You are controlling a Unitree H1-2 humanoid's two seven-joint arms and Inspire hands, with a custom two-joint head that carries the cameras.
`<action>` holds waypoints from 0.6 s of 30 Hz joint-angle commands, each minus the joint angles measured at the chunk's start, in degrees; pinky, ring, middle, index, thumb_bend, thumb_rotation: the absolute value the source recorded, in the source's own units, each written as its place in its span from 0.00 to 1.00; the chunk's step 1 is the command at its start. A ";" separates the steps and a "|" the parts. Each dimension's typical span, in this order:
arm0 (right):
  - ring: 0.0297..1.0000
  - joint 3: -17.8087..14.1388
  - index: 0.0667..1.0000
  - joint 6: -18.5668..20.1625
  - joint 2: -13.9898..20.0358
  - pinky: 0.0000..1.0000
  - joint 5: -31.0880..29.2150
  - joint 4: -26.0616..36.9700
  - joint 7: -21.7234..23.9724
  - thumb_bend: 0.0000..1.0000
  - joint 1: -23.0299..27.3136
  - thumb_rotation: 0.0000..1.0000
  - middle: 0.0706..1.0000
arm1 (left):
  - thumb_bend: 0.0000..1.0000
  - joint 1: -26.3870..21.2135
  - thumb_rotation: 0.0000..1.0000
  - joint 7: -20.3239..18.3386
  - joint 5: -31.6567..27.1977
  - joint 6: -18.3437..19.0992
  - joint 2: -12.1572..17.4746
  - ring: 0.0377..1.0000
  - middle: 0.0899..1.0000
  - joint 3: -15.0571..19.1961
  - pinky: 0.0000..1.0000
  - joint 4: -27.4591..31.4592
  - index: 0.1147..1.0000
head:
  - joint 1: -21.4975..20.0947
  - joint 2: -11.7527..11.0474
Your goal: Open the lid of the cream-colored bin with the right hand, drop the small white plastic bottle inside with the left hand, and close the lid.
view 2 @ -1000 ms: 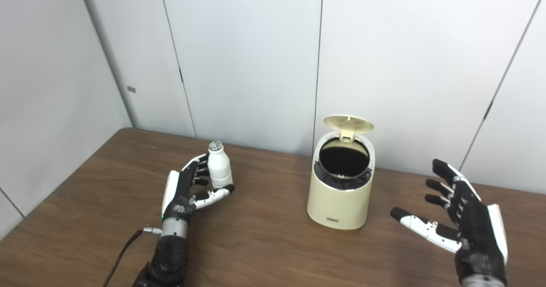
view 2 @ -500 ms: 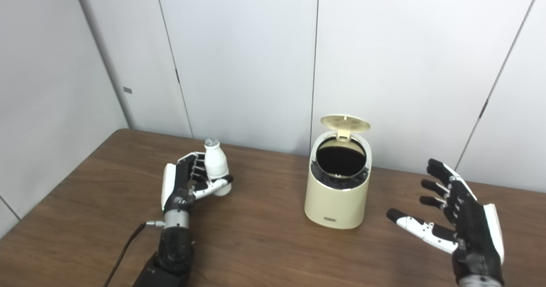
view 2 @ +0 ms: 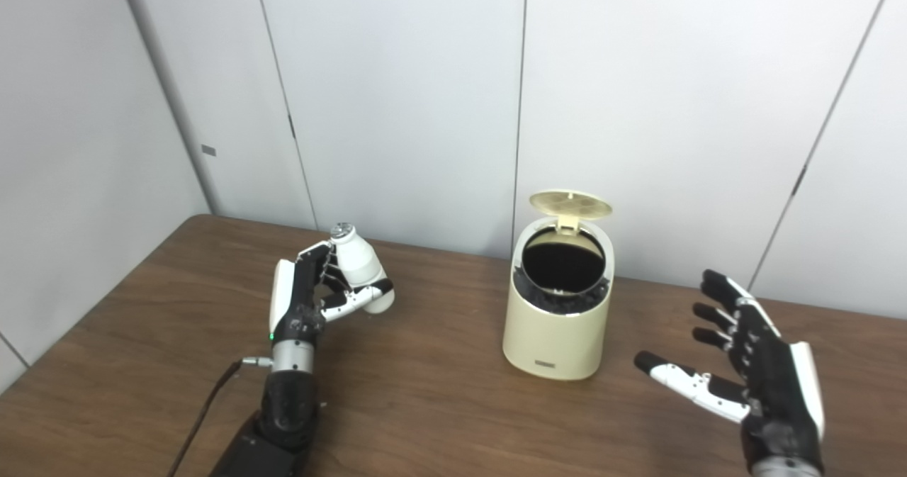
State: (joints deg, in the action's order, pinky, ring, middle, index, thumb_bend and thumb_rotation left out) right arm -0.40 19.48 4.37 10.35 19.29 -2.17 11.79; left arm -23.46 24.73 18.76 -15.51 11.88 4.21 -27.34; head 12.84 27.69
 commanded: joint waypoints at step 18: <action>0.79 0.92 0.83 -10.71 -1.60 0.70 1.38 -9.46 -2.63 0.82 1.88 0.24 0.84 | 0.50 -6.88 0.00 -12.01 -2.74 -4.63 -0.67 0.40 0.43 -3.69 0.36 16.45 0.46 | -8.30 -2.77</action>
State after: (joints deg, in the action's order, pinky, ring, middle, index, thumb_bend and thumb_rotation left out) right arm 0.43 12.31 2.90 11.60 9.05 -4.20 11.68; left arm -26.93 12.76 15.64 -20.03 11.03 0.51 -12.95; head 4.48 24.87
